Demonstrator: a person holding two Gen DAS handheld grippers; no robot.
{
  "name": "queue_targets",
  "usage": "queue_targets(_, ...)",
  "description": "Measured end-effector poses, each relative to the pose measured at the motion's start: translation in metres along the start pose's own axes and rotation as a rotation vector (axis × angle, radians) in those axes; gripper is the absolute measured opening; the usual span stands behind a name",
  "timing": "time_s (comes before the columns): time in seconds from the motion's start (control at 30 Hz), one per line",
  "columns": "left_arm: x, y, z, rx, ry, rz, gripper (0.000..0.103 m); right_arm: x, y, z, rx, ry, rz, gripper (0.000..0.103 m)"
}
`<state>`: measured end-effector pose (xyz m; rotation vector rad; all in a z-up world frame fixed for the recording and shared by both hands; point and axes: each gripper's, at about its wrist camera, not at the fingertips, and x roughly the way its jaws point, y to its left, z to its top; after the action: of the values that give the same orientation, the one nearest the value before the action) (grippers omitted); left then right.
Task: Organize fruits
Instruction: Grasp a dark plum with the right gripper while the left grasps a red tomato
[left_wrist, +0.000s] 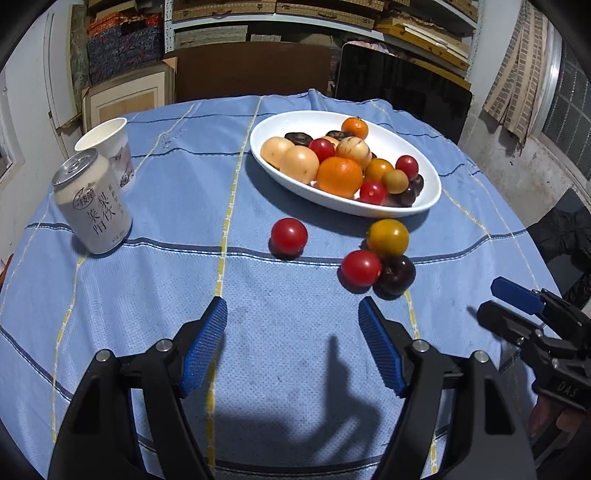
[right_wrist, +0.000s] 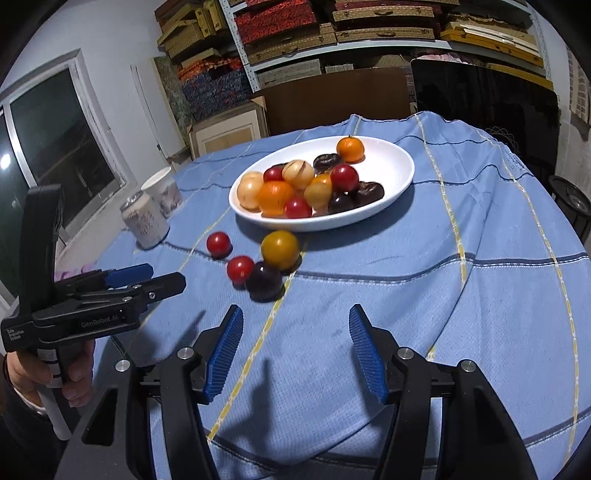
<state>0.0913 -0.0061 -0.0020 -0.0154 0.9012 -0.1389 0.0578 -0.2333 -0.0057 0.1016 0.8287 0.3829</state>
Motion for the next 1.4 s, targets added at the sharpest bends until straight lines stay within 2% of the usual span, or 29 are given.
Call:
queue_targets(0.13,0.0,0.0,-0.002,0.021,-0.014,0.005,0.072,0.002,0.006,-0.003,-0.017,0.013,-0.006,0.06)
queue_targets(0.2,0.0,0.001,-0.003,0.02,-0.013,0.001,0.076,0.008,0.015,-0.002,-0.051,0.034,-0.016,0.06)
queue_targets(0.3,0.0,0.004,-0.003,0.017,-0.013,0.018,0.079,0.028,0.033,0.002,-0.151,0.089,-0.067,0.06)
queue_targets(0.43,0.003,0.015,0.0,-0.028,0.001,0.007,0.079,0.054,0.043,0.012,-0.207,0.135,-0.084,0.058)
queue_targets(0.53,0.008,0.021,0.001,-0.05,0.019,0.006,0.079,0.07,0.047,0.02,-0.234,0.151,-0.099,0.054)
queue_targets(0.6,0.011,0.022,0.001,-0.055,0.024,0.006,0.079,0.078,0.047,0.025,-0.245,0.151,-0.105,0.048)
queue_targets(0.7,0.016,0.022,0.001,-0.055,0.035,0.005,0.079,0.086,0.045,0.03,-0.244,0.155,-0.08,0.036)
queue_targets(0.8,0.019,0.023,0.0,-0.056,0.041,0.007,0.079,0.085,0.045,0.029,-0.249,0.149,-0.064,0.032)
queue_targets(0.97,0.022,0.015,-0.001,-0.032,0.036,-0.007,0.079,0.061,0.031,0.022,-0.173,0.128,-0.012,0.032)
queue_targets(1.13,0.025,0.0,-0.003,-0.016,0.047,-0.052,0.079,0.035,0.001,0.003,-0.041,0.11,0.032,0.032)
queue_targets(1.27,0.031,-0.02,0.003,0.012,0.055,-0.059,0.079,0.025,-0.011,0.001,-0.002,0.084,0.049,0.032)
queue_targets(1.37,0.039,-0.033,0.009,0.031,0.066,-0.062,0.073,0.02,-0.011,0.002,-0.009,0.064,0.06,0.032)
queue_targets(1.4,0.046,-0.037,0.011,0.035,0.084,-0.069,0.068,0.019,-0.012,0.002,-0.009,0.062,0.064,0.032)
